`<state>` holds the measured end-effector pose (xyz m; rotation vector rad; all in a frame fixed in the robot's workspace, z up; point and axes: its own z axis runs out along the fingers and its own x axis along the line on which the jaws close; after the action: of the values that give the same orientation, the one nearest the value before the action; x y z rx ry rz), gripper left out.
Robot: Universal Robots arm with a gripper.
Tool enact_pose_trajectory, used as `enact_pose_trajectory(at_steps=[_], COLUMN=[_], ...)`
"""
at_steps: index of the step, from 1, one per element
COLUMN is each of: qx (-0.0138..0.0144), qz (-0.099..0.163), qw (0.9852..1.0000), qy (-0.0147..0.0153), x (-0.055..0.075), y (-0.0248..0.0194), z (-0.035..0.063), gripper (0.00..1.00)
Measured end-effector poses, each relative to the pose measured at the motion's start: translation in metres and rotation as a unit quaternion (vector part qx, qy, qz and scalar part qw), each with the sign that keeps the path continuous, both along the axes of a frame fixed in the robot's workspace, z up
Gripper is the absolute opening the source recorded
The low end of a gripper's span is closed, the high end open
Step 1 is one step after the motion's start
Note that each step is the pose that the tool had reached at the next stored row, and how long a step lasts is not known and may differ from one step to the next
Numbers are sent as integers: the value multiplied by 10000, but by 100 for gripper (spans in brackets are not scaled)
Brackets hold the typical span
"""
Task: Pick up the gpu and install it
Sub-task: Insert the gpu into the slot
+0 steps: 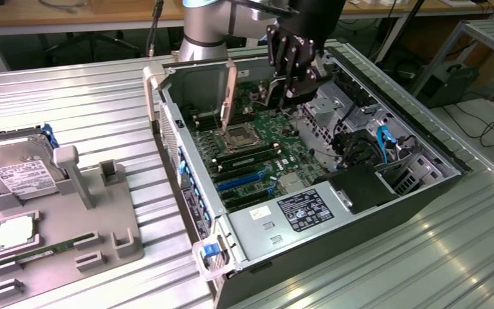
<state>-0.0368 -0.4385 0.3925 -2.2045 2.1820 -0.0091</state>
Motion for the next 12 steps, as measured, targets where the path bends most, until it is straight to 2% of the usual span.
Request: enact_pose_trajectory(at_steps=[12], qx=[-1], qz=[-27], qw=[10000], qy=[0], x=[0], y=[0], z=[-49], gripper=[28])
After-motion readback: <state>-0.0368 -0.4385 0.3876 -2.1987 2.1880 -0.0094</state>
